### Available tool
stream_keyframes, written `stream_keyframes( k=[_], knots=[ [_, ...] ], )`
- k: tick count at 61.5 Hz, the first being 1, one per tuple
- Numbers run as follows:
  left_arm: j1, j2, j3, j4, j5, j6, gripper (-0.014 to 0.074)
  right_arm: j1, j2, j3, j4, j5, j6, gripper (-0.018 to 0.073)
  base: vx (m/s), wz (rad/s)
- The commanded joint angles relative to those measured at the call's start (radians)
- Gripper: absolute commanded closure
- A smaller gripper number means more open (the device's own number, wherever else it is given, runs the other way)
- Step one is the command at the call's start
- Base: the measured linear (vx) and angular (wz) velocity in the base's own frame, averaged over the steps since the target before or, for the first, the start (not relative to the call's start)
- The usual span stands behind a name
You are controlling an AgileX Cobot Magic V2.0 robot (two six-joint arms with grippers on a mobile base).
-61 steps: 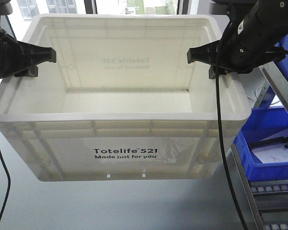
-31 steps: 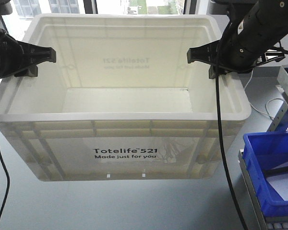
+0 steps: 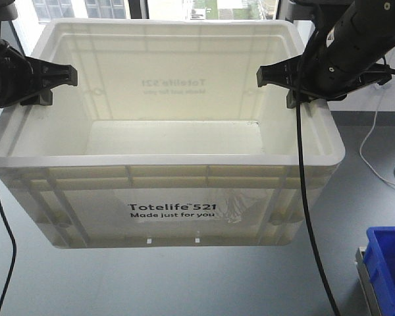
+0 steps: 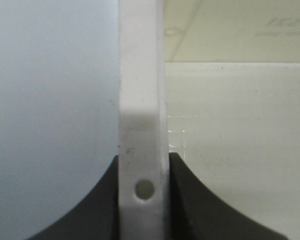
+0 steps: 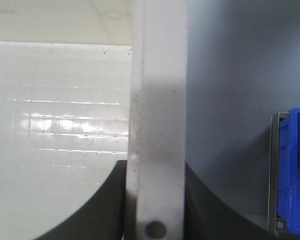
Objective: Move bin from left to right shelf
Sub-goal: 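Carry the tote with both grippers up to the blue-bin shelf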
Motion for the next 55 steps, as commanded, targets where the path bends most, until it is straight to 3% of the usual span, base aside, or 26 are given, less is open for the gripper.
stream_keyframes(
  k=[1,55],
  knots=[
    [0.005,-0.059,-0.04,0.065,-0.089,-0.015,0.0603,-0.013,-0.056,-0.036,-0.087,-0.057,-0.002,0.0551,0.26,0.22],
    [0.005,-0.059,-0.04,0.065,-0.091,-0.015,0.0603,-0.013,-0.056,-0.036,-0.088,-0.054,-0.002,0.0551,0.18,0.45]
  ],
)
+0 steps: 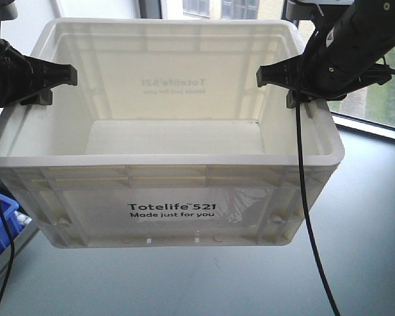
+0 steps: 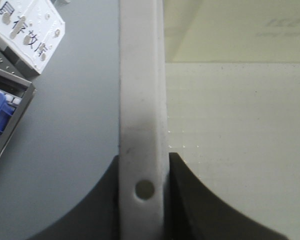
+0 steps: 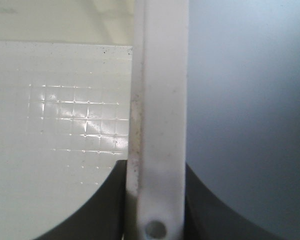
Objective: Move bin from left to right shelf
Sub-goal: 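Carry the tote with both grippers up to the blue-bin shelf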
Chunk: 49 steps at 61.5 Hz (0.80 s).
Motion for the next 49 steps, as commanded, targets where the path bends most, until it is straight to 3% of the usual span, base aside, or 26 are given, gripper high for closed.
stream_keyframes(
  k=[1,49],
  knots=[
    [0.005,-0.059,-0.04,0.065,-0.088,-0.015,0.0603,-0.013,-0.056,-0.036,-0.086,-0.053,-0.002,0.0551,0.14,0.55],
    [0.005,-0.059,-0.04,0.065,-0.088,-0.015,0.0603,-0.013,-0.056,-0.036,-0.086,-0.054,-0.002,0.0551,0.11,0.48]
  ],
)
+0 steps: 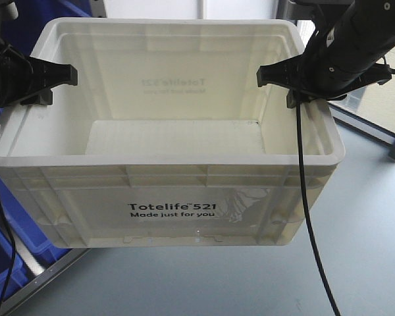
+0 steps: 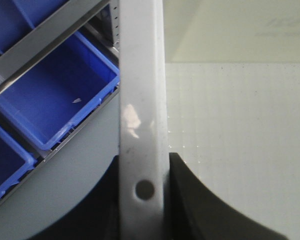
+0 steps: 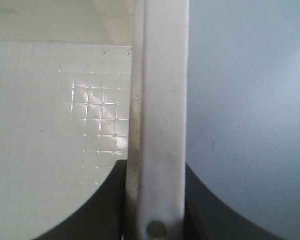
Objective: Move bin from left to right shelf
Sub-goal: 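Carry the tote with both grippers up to the blue-bin shelf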
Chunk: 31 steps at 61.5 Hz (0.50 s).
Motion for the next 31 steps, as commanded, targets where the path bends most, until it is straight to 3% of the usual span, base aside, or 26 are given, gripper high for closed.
stream_keyframes(
  k=[1,31],
  knots=[
    [0.005,-0.059,-0.04,0.065,-0.088,-0.015,0.0603,-0.013,-0.056,-0.036,-0.086,-0.053,-0.002,0.0551,0.06,0.53],
    [0.005,-0.059,-0.04,0.065,-0.088,-0.015,0.0603,-0.013,-0.056,-0.036,-0.086,-0.053,-0.002,0.0551,0.06,0.56]
  ],
)
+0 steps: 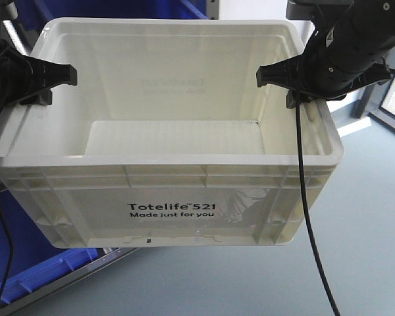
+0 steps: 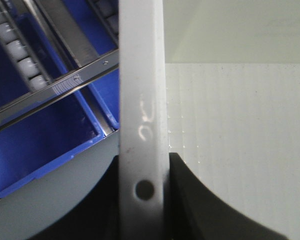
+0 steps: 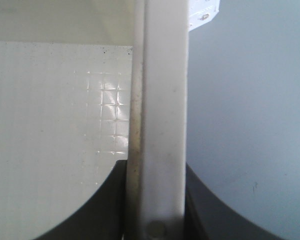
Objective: Move bin from left to right shelf
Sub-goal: 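Carry the tote with both grippers up to the blue-bin shelf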
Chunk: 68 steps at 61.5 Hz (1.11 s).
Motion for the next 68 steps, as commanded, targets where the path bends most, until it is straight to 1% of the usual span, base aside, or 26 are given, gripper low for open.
stream_keyframes(
  k=[1,68],
  knots=[
    [0.005,-0.059,-0.04,0.065,-0.088,-0.015,0.0603,-0.013,-0.056,-0.036,-0.086,-0.053,-0.002,0.0551,0.06,0.51],
    [0.005,-0.059,-0.04,0.065,-0.088,-0.015,0.0603,-0.013,-0.056,-0.036,-0.086,-0.053,-0.002,0.0551,0.04,0.46]
  ],
)
